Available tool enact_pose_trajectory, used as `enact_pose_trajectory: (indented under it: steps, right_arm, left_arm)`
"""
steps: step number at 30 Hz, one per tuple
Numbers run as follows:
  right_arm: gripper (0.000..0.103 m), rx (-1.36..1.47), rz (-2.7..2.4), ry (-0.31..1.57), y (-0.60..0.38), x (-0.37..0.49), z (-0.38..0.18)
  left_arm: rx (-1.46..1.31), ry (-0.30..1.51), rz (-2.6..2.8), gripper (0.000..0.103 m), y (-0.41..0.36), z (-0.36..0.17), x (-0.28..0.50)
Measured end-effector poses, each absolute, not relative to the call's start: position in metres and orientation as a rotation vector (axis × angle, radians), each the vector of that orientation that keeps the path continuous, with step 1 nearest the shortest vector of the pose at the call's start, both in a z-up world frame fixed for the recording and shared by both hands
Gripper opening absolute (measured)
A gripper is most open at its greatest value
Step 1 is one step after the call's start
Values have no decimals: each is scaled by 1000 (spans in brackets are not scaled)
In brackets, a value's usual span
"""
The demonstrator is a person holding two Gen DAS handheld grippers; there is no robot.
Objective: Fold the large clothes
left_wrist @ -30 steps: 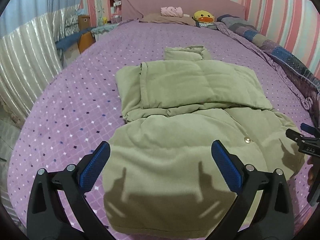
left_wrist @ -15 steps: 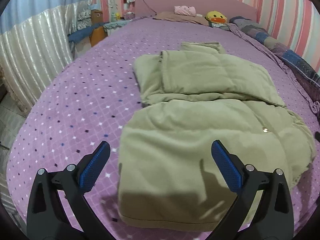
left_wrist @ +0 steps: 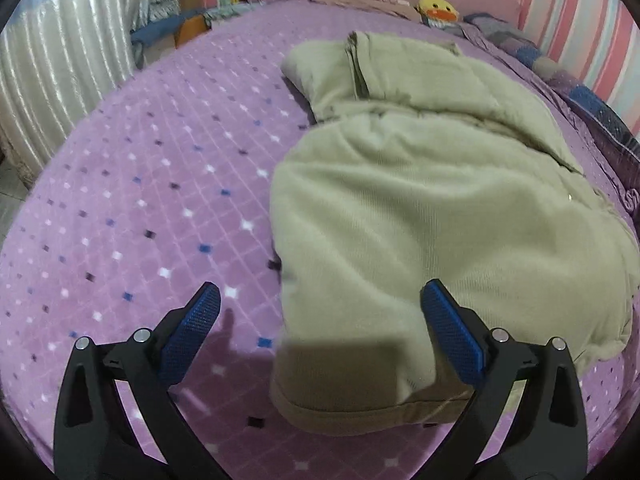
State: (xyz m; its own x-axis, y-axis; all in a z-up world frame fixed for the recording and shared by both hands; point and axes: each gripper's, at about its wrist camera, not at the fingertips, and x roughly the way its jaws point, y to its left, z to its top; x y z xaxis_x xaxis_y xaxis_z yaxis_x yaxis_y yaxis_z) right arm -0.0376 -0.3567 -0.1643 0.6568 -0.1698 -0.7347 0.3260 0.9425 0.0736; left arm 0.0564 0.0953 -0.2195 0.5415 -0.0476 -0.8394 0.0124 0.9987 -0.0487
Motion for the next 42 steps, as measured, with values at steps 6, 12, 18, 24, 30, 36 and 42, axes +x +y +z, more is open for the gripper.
enact_pose_trajectory:
  steps: [6, 12, 18, 24, 30, 36, 42]
  right_arm:
    - [101, 242, -175, 869, -365, -24, -183]
    - [101, 315, -76, 947, -373, -9, -217]
    - [90, 382, -1, 950, -380, -9, -230]
    - [43, 348, 84, 943, -365, -11, -219]
    - [49, 370, 88, 981, -362, -1, -228]
    - [28, 386, 64, 968, -355, -2, -223]
    - [17, 359, 69, 893, -347, -32, -191]
  left_arm:
    - [-10, 1020, -65, 100, 84, -235, 63]
    - [-33, 1045, -80, 100, 84, -242, 65]
    - [19, 1011, -74, 100, 76, -238, 58]
    - [-16, 1031, -148, 51, 66, -225, 50]
    - [-66, 1058, -156, 48, 71, -230, 51]
    - [-36, 1040, -126, 22, 62, -225, 43]
    - [-112, 983, -157, 14, 75, -194, 20]
